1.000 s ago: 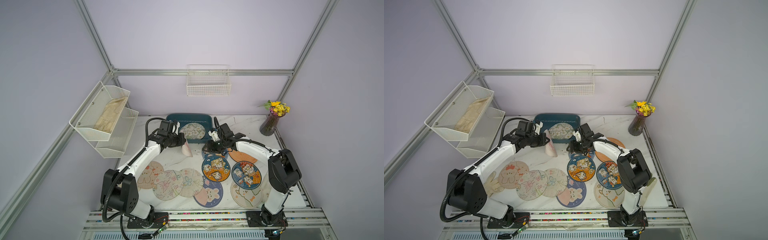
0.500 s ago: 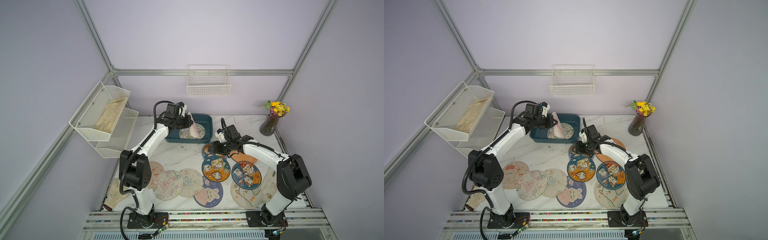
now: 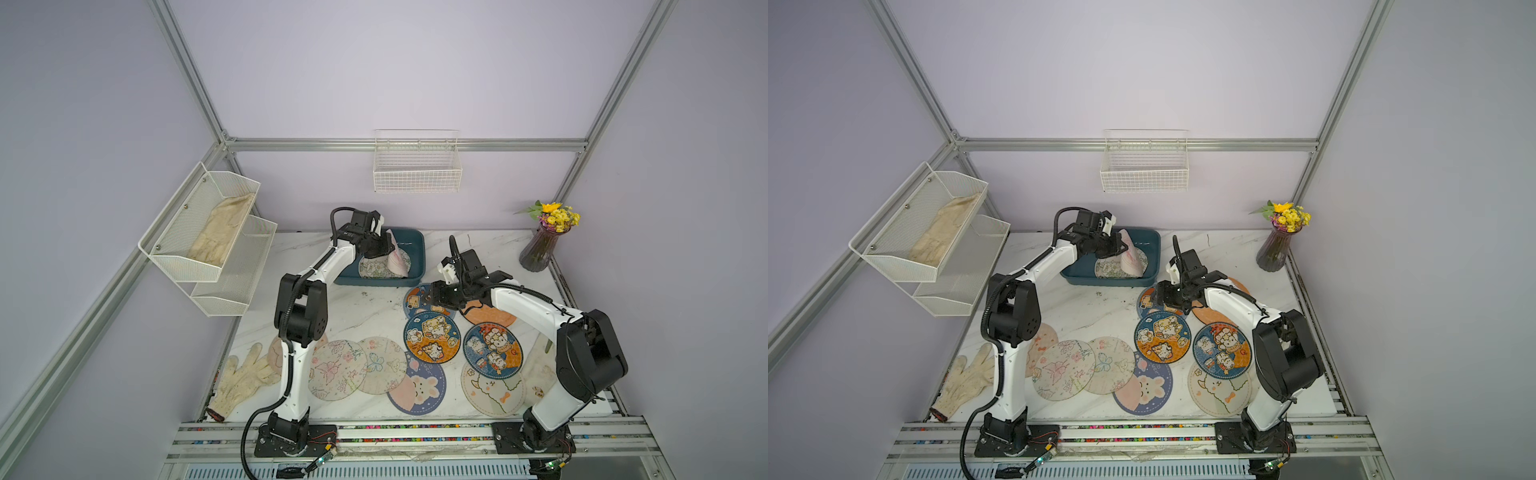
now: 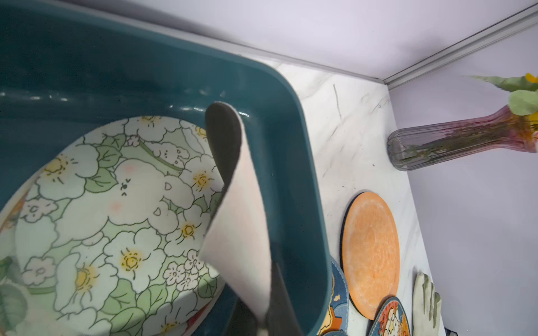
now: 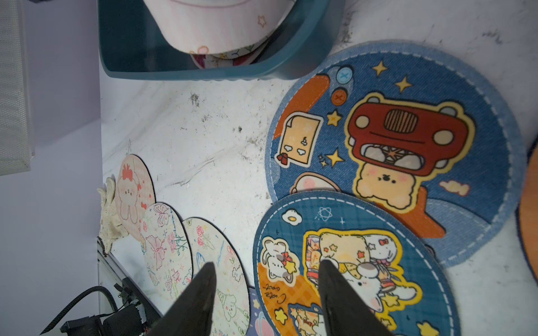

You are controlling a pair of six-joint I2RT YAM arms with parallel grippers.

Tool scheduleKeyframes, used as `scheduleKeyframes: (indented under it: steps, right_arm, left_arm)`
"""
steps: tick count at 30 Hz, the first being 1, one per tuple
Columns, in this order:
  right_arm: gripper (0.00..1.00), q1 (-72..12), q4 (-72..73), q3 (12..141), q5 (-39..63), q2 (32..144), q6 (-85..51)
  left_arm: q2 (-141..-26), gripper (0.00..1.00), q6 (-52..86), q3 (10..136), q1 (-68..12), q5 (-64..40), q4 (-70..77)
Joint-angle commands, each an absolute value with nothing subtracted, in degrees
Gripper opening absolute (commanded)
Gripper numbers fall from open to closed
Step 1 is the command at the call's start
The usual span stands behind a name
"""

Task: Put the coasters into the storage box
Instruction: Place the coaster in the storage box.

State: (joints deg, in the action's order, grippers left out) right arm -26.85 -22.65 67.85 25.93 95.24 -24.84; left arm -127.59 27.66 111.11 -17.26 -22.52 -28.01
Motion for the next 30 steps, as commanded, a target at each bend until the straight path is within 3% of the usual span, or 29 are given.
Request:
scheduleKeyframes:
  steps: [1,8,20,30]
  right_arm:
    - [0.58,-26.3,-22.9,67.9,25.9,95.6,-24.7]
    - [0.58,-25.9,-22.9,69.7,27.3,98.1,-23.7]
    - [0.59,-25.5,-22.9,70.0,28.0,98.3,-23.0]
    - [0.61,-25.0,-23.8,68.6,28.2,97.7,-22.2]
  left_arm:
    - [-126.8,0.09,25.6,116.7,-16.4,-20.3,-29.3]
    - [-126.0,0.23,23.0,115.4,-15.3,-10.6,-36.3]
    - [-123.2,0.78,20.7,113.8,-14.3,-0.3,-41.4]
    - [-116.0,0.91,22.2,104.8,-16.2,-7.4,-37.8]
